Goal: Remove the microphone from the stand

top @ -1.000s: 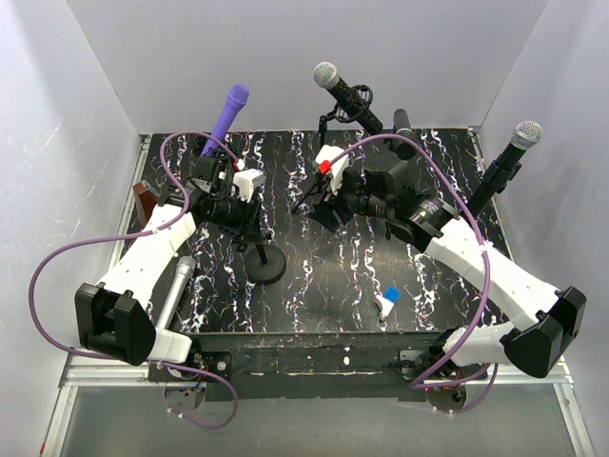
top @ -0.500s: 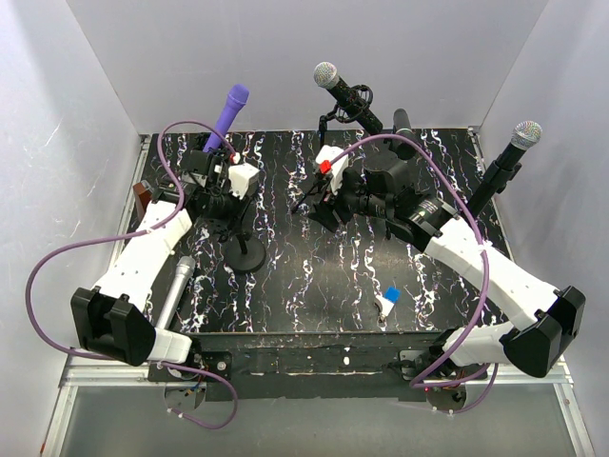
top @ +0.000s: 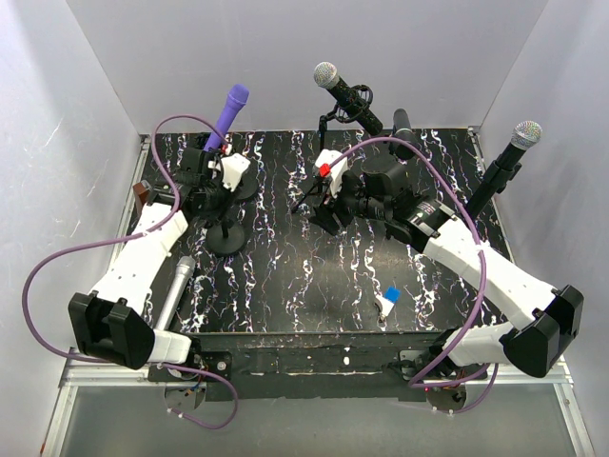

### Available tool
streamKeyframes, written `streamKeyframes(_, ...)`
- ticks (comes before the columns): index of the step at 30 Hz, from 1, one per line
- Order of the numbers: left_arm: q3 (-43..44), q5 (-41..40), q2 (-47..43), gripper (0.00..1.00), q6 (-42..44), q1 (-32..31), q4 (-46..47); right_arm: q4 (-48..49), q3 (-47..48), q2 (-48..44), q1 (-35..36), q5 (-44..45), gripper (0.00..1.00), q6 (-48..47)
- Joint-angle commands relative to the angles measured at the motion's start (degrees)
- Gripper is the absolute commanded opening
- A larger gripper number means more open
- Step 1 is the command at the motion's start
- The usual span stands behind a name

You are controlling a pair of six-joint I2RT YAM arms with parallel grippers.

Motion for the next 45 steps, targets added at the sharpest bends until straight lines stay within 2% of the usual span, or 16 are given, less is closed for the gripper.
streamKeyframes(1,0.89,-4.17,-1.29,0.08,1.96,2.45,5.01,1.08,0.86,-0.19,-0.09,-0.72,0.72,0.58)
streamKeyframes(3,1.06,-3.82,-0.85,0.17,1.78,3.15,5.19,0.73,1.12,-0.19,-0.17,-0.72,0.72,0.67)
streamKeyframes(5,1.68,-2.51,-0.94,0.37,1.52,3.42,5.11,0.29,1.56,-0.19,-0.17,-0.89,0.71,0.58)
streamKeyframes(7,2.64,-0.58,-1.55,0.51,1.43,3.42,5.02,-0.5,2.35,-0.28,-0.17,-1.07,0.71,0.49)
streamKeyframes(12,9.05,6.19,-2.69,0.65,1.87,3.33,0.28,-5.24,7.44,-1.15,-0.17,-2.74,0.71,-0.04)
streamKeyframes(15,13.8,13.03,-3.66,0.67,1.95,3.42,-2.27,-9.55,12.71,-2.12,-0.17,-4.58,0.71,0.05)
streamKeyframes(18,16.62,25.32,-5.5,0.71,1.43,3.33,-0.97,-11.57,18.15,-4.49,-0.44,-5.9,0.72,1.45)
streamKeyframes(20,17.06,35.16,-6.47,0.74,-0.76,3.07,2.8,-13.94,23.15,-5.46,-0.79,-6.34,0.72,1.2)
streamKeyframes(24,17.85,44.51,-3.59,0.75,-10.41,1.32,13.52,-17.46,33.8,-5.64,-2.37,-2.49,0.73,-0.73)
streamKeyframes(27,18.73,44.26,1.42,0.75,-13.16,-2.02,21.43,-18.34,39.96,-5.2,-4.47,1.99,0.73,-2.06)
streamKeyframes(30,19.61,41.2,6.86,0.74,-11.85,-5.45,28.02,-18.61,41.9,-4.93,-7.72,4.73,0.73,-0.83)
streamKeyframes(36,20.93,37.23,18.29,0.7,-15.79,-6.69,44.72,-21.16,36.74,-6.25,-10.1,5.69,0.72,-2.59)
streamKeyframes(38,21.8,38.45,21.89,0.7,-16.68,-6.69,49.03,-20.2,33.83,-7.65,-10.98,5.87,0.72,-3.11)
streamKeyframes(45,27.34,37.93,30.78,0.71,-19.67,-7.39,56.43,-21.42,31.71,-8.01,-13.27,5.08,0.72,-3.03)
